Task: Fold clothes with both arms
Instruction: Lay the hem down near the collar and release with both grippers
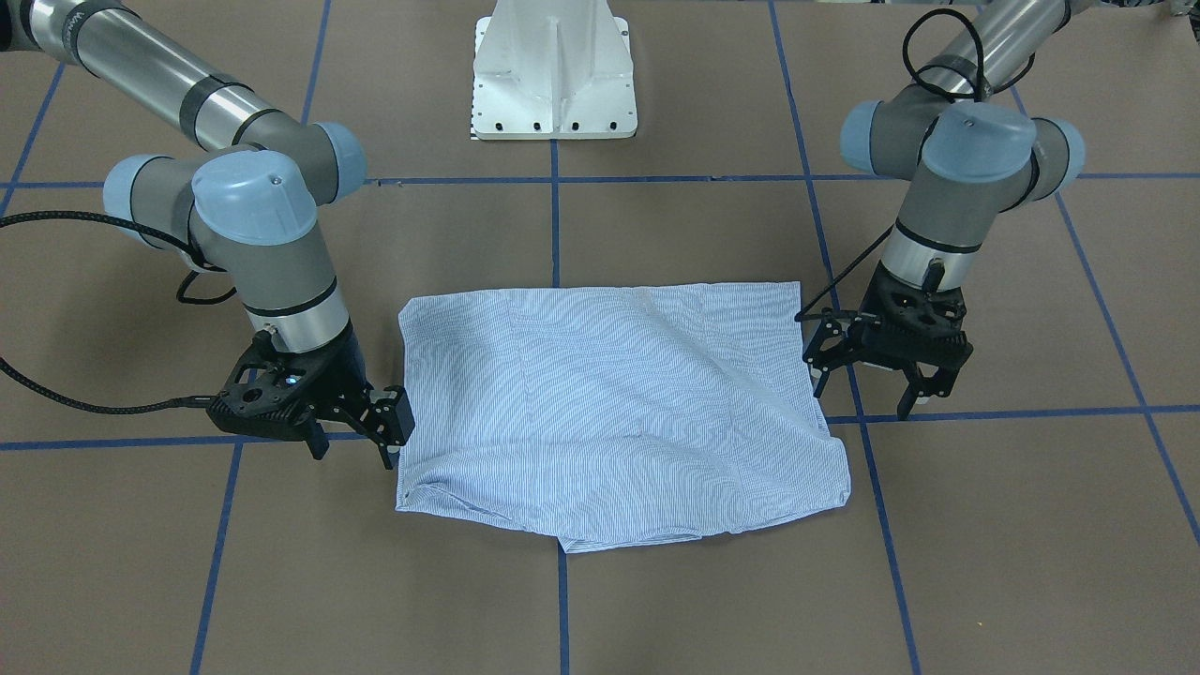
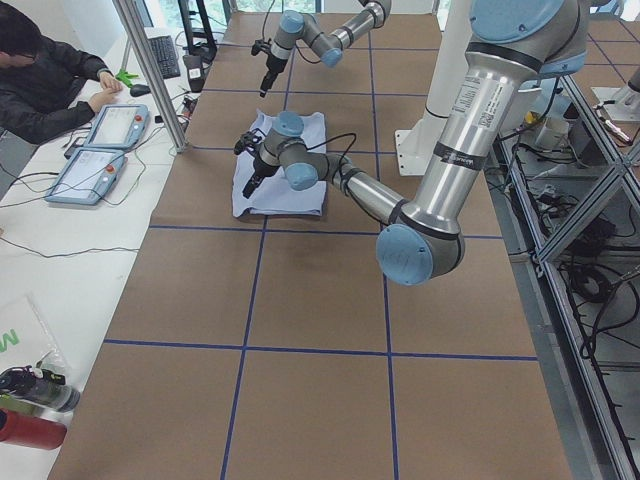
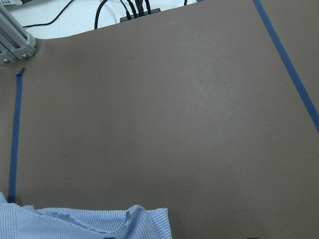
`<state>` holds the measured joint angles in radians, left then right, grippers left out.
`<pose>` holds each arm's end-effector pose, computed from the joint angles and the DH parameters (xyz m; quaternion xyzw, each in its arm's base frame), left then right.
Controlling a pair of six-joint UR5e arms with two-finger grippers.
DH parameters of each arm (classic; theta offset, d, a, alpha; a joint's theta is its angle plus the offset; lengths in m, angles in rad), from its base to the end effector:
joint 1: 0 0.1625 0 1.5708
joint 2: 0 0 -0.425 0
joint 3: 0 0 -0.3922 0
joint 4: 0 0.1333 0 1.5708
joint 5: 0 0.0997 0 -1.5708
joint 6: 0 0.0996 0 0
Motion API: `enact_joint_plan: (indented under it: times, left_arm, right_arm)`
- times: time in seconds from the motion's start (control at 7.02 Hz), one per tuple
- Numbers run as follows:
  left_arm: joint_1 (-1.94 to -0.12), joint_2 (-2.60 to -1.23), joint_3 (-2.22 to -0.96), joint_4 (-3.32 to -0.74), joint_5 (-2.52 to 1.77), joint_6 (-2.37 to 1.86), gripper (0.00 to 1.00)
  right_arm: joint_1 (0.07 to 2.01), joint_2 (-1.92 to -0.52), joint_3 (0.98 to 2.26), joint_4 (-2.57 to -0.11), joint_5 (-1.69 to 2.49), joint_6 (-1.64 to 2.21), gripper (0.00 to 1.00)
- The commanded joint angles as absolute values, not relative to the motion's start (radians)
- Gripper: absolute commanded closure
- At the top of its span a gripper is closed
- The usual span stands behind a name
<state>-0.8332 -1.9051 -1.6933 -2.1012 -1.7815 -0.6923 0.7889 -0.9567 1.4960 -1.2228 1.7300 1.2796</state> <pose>0.3389 -0.5402 0.3614 0.2951 0.3788 0.0696 0.8744 -0.4244 -0.5942 0.2932 0.1584 -0.4039 0.1887 0.8810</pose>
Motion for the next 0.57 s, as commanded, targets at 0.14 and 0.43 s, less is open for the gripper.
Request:
enact_joint_plan:
  times: [0.14,0.43]
  left_arm:
    - [-0.647,-1.7,-1.819,-2.254,-1.746,-0.86,0.0]
    - [-0.547,-1.689,-1.795,-2.304,-1.679,-0.935,0.03]
  right_arm:
    - [0.784,-0.972,1.514,-1.213,1.704,1.29,0.0]
    - [0.781,-1.011,1.569,-1.212,1.704,1.292,0.0]
